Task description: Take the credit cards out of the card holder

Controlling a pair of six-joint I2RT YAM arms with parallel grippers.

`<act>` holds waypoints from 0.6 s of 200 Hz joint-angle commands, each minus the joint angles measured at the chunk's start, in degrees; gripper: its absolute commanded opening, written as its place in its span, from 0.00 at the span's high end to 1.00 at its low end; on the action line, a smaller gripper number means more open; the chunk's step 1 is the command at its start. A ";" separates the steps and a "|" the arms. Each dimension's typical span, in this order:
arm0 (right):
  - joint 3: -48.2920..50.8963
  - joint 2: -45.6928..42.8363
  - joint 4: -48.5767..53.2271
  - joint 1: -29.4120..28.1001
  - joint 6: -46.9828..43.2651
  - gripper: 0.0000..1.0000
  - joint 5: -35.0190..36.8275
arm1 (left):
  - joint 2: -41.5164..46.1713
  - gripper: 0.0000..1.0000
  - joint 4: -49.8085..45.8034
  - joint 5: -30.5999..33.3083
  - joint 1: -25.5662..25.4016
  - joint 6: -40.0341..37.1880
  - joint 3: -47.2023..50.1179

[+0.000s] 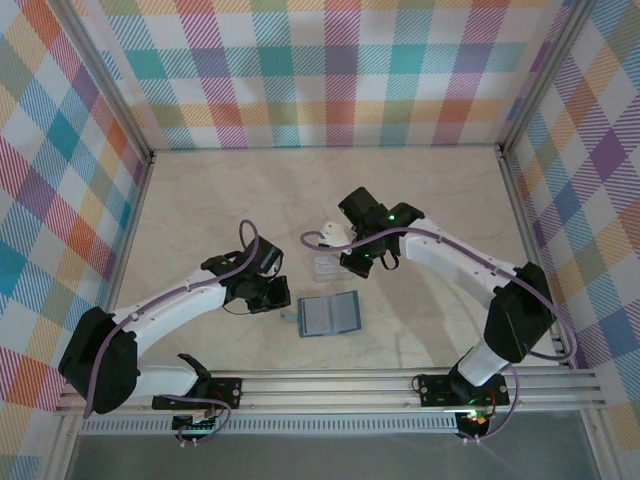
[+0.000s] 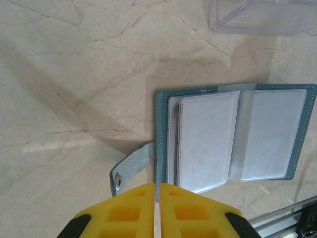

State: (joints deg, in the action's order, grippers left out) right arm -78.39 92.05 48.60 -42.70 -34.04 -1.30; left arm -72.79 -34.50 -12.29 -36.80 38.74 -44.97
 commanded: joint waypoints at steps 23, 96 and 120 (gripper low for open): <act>-10.18 7.87 9.00 1.03 -16.81 1.00 -0.10 | 2.78 0.89 -2.15 1.25 0.74 0.99 1.98; -26.29 21.73 19.24 1.48 -23.29 1.00 -2.12 | 4.74 0.90 -3.45 1.84 0.94 1.15 2.78; -29.94 25.16 20.78 1.53 -23.98 1.00 -1.84 | 5.51 0.90 -3.81 2.01 1.03 1.24 3.12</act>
State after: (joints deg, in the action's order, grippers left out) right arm -104.42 114.30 64.45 -41.58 -55.02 -1.50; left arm -68.77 -36.12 -11.22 -36.58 39.44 -42.81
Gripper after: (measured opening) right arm 0.068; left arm 0.098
